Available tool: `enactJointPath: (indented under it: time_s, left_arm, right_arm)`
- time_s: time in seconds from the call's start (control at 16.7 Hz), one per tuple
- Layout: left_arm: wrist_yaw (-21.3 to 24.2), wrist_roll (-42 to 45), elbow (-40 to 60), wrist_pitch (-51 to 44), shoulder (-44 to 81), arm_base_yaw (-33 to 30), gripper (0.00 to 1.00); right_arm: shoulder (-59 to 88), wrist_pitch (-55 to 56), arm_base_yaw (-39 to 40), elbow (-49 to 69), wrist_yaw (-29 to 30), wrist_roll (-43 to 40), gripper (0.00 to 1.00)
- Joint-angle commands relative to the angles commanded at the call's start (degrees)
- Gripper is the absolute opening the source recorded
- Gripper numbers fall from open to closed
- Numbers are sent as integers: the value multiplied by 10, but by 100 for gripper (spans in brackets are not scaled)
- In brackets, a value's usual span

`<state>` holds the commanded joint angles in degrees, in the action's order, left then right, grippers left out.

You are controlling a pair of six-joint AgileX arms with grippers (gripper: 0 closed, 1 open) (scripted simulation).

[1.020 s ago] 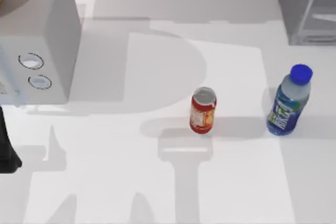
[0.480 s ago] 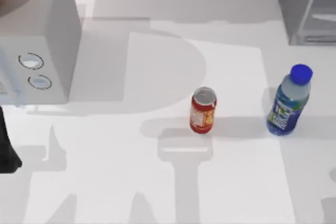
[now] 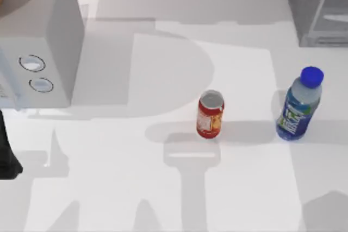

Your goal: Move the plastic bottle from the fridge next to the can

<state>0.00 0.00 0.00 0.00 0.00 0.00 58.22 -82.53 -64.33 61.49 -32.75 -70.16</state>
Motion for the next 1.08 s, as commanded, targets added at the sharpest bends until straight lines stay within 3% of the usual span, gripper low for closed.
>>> enactJointPath:
  time_s: [0.3,0.54,0.72,1.08]
  left_arm:
    - [0,0,0,0,0,0,100]
    - [0,0,0,0,0,0,100]
    - [0,0,0,0,0,0,100]
    - [0,0,0,0,0,0,100]
  right_arm:
    - [253,2,-220,77,-121,-244,100]
    - [393,5,-344,120,-192,-381,100]
    - [443,6,-390,136,-218,-431,100]
    - [447,7,-392,136,-220,-434,100]
